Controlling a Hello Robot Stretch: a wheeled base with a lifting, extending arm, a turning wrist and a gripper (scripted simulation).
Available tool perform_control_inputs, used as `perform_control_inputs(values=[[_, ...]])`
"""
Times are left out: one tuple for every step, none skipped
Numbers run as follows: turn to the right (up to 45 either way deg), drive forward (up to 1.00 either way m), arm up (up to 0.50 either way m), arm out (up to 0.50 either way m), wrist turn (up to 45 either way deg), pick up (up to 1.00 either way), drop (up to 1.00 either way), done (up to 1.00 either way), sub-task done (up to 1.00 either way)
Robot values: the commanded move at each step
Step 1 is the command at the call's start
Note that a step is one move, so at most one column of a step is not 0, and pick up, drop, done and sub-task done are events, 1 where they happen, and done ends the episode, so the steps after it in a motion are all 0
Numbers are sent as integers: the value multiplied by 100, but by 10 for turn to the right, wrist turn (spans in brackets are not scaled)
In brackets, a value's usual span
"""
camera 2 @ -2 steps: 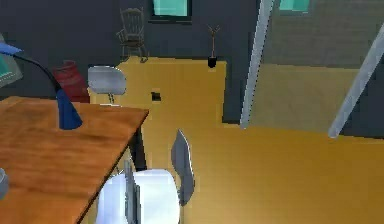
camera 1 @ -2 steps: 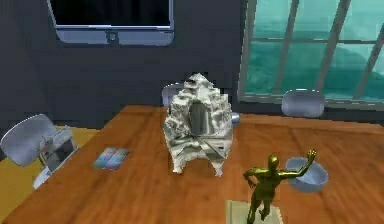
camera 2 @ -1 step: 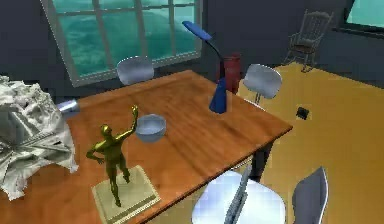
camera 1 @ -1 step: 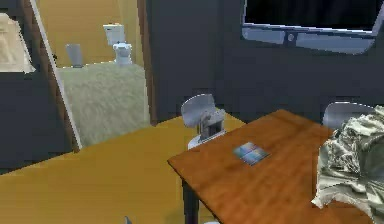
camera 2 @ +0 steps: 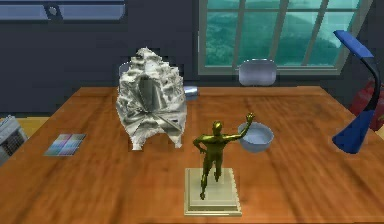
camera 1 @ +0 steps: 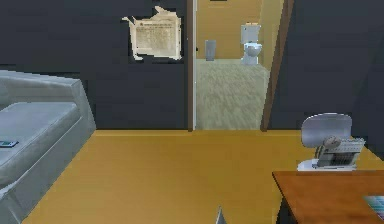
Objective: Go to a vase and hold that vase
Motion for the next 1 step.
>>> perform_control_inputs(values=[[0, 0, 50, 0, 0, 0, 0, 0, 0]])
